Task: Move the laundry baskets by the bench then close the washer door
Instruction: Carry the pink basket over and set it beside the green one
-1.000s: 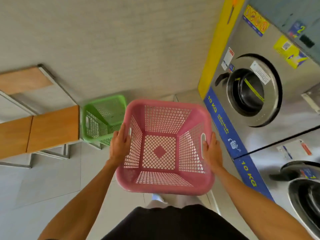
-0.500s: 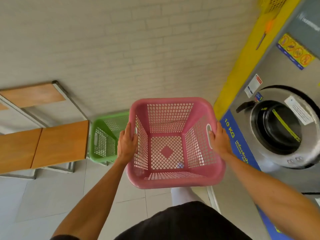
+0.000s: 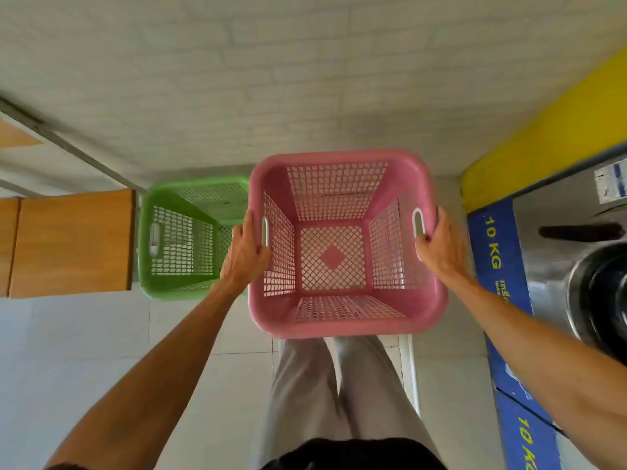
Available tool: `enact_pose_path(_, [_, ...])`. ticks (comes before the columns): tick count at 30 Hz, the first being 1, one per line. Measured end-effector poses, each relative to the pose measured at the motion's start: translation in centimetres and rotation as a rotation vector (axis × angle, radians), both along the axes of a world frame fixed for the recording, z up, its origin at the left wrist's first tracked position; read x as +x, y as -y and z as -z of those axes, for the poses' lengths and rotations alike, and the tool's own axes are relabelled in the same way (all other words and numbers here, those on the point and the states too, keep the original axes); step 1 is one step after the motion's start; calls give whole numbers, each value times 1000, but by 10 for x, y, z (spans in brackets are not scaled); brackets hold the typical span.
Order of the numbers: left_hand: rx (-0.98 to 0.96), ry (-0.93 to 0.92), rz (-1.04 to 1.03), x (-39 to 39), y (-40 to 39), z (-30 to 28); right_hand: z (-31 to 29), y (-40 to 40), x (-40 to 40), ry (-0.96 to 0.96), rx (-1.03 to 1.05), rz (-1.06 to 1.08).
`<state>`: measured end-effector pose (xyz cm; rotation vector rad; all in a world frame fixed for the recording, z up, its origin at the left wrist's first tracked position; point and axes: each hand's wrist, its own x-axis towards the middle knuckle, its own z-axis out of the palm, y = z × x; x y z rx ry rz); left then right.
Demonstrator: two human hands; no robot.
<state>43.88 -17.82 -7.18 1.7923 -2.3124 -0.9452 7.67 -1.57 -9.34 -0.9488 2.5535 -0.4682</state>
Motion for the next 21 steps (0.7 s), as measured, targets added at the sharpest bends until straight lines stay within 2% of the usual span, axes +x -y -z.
enact_pose_path(4, [70, 51, 36, -10, 24, 62, 57, 22, -8, 112, 74, -45])
enact_pose_path(10, [88, 90, 4, -22, 38, 141, 125, 37, -10, 156, 135, -93])
enact_pose_path(21, [121, 115, -2, -27, 54, 204, 189, 67, -18, 177, 204, -87])
